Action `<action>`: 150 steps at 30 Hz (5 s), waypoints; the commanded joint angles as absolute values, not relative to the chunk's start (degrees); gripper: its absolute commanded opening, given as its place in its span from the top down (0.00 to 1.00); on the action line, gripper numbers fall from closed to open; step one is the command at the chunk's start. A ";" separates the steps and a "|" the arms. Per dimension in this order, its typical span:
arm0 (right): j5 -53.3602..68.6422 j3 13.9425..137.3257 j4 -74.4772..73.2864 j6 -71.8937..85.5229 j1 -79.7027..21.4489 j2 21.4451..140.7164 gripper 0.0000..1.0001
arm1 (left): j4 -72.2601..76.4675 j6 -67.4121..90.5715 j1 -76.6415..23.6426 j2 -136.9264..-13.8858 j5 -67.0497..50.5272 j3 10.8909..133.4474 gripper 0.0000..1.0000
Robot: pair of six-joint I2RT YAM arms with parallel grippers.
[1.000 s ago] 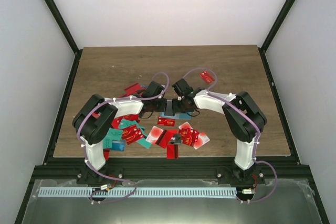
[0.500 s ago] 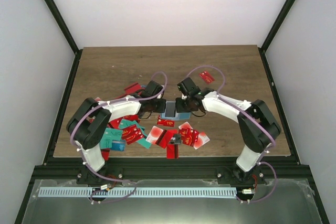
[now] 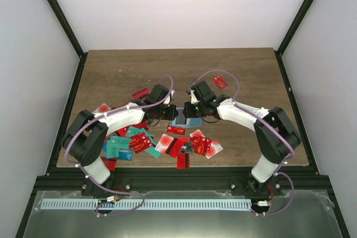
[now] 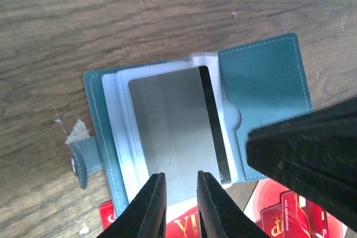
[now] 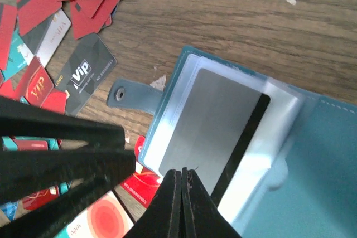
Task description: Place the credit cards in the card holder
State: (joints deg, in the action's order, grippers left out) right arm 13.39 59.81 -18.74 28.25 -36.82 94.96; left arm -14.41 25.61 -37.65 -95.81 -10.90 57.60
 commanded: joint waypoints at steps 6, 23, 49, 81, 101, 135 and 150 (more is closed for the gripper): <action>20.82 57.19 -10.06 27.21 -33.07 100.00 0.99 | -12.27 27.41 -37.79 -97.64 -15.10 56.29 0.81; 13.24 49.45 -7.88 26.94 -30.78 104.22 0.99 | -13.40 27.33 -37.70 -101.26 -12.92 57.84 0.74; 16.25 48.05 -4.84 27.18 -30.67 107.02 0.99 | -9.56 29.47 -37.69 -102.16 -19.40 58.79 0.53; 15.90 51.04 -9.31 30.31 -30.65 102.30 0.99 | 6.07 33.61 -37.75 -103.56 -30.41 57.08 0.61; 13.06 54.18 -18.95 28.14 -29.68 92.90 0.78 | -5.53 30.32 -39.28 -108.39 -23.35 65.49 0.81; 8.84 39.31 -18.17 32.36 -19.49 73.64 0.66 | -61.71 29.26 -52.75 -126.88 36.60 103.54 0.80; 6.75 39.03 -20.02 32.26 -19.41 71.68 0.68 | -63.40 30.83 -52.73 -133.78 37.89 109.11 0.72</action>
State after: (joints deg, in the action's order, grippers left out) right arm 8.84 38.48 -18.85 32.60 -19.99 73.93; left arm -62.59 29.58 -52.23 -132.16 38.15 107.37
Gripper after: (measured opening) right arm 0.318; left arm 0.259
